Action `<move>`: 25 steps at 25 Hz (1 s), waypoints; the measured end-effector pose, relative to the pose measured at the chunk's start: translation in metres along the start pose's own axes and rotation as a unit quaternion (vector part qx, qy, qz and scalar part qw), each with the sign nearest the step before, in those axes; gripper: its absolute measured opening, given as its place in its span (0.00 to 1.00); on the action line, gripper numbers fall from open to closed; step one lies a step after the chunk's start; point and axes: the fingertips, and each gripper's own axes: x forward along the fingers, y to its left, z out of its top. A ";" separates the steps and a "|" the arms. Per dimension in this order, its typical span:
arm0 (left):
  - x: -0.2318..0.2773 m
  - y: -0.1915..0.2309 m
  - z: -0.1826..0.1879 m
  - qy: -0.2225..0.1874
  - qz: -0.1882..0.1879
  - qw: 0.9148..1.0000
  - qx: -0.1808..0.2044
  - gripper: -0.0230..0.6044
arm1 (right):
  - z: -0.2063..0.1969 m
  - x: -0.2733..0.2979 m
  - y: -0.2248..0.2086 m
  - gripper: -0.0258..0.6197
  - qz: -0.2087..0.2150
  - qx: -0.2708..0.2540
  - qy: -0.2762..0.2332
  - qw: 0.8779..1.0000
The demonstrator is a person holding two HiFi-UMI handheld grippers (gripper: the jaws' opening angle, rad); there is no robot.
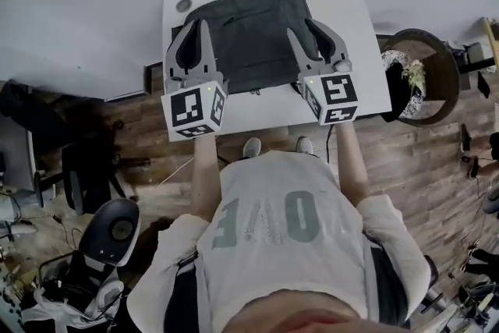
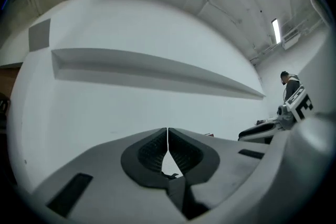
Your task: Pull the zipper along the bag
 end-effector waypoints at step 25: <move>-0.044 -0.059 -0.040 0.025 -0.010 0.999 0.032 0.08 | -0.055 -0.070 -0.011 0.09 -0.083 0.066 0.006 0.994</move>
